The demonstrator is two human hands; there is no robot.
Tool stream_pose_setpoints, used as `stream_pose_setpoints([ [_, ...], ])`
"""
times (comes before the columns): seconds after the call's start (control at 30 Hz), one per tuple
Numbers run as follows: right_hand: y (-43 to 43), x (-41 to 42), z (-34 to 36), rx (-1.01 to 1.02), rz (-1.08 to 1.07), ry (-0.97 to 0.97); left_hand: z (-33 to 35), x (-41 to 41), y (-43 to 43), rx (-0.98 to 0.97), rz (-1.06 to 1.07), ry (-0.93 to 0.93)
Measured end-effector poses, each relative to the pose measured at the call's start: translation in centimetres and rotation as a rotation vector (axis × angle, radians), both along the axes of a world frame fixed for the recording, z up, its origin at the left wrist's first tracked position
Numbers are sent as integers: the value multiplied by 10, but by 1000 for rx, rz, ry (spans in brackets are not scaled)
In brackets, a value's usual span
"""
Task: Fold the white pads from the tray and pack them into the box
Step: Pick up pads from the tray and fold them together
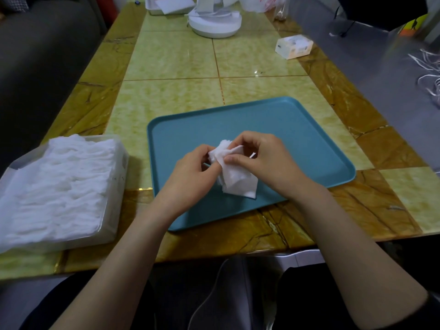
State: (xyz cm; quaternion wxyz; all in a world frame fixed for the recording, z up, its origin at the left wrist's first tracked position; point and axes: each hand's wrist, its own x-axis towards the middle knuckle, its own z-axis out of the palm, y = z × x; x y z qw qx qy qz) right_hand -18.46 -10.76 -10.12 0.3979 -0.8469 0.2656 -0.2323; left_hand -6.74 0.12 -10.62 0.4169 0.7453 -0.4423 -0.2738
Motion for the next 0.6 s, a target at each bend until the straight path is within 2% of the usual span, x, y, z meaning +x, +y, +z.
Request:
stream_pose_setpoints([
  [0.13, -1, 0, 0, -26, -40, -30, 6, -4, 2, 0, -46, 136],
  [0.23, 0, 0, 0, 15, -32, -35, 4, -4, 2, 3, -37, 28],
  [0.37, -2, 0, 1, 15, -59, -28, -1, 1, 1, -60, 98, -97],
  [0.47, -11, -6, -5, -44, -103, 191, -1, 8, 2, -93, 193, -124],
  [0.53, -12, -11, -12, -62, -27, 430, 0, 11, 2, -108, 237, -120],
  [0.6, -10, -14, -16, -87, 21, 560, 1, 13, 1, -119, 263, -108],
])
